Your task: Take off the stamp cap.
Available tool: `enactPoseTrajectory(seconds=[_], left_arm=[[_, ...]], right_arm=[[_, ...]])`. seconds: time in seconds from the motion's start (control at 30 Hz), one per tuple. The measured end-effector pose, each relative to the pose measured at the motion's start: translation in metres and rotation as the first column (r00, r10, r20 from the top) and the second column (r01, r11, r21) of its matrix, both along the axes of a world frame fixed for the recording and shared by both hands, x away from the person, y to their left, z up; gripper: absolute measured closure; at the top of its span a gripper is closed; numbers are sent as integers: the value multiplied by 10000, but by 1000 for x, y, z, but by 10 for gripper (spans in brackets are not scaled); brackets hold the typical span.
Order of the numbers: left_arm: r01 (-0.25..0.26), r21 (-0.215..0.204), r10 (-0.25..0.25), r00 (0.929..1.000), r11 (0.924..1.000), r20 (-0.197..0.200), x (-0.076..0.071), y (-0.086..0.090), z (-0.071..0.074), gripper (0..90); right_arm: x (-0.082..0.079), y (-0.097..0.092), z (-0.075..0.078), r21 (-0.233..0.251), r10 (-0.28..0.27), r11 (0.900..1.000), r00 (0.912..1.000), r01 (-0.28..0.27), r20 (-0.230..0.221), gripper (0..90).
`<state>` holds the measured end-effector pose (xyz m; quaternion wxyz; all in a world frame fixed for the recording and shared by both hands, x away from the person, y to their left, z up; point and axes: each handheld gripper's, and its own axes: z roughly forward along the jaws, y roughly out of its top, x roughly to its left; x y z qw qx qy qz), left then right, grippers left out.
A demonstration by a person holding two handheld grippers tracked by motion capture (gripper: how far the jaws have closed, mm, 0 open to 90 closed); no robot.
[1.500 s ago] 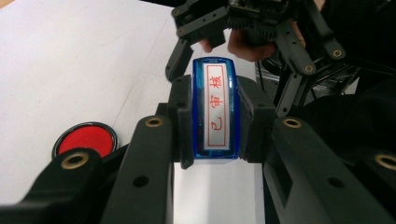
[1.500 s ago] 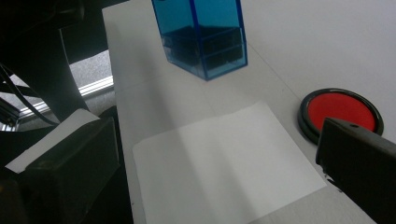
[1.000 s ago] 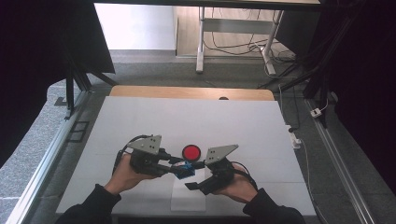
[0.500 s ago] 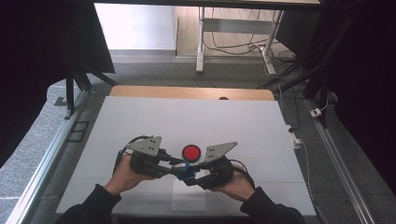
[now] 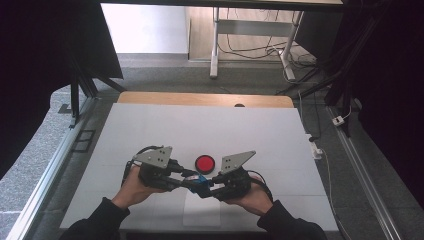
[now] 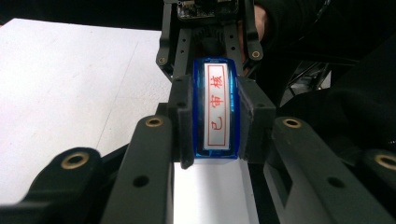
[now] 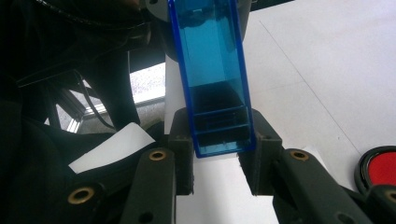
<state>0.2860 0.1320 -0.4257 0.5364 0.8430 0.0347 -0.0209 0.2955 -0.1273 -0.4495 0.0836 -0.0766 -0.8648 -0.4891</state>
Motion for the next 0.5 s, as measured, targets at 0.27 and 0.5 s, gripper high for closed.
enactPoseTrajectory(seconds=[0.27,0.5], left_arm=[[-71,40,70,9996,10000,290,-2,0,2,704],[8,-90,-8,10000,10000,-22,-1,1,2,705]], right_arm=[[2,0,0,-1,-75,10000,9989,75,-457,690],[0,0,3,10,24,10000,9999,-24,-121,693]])
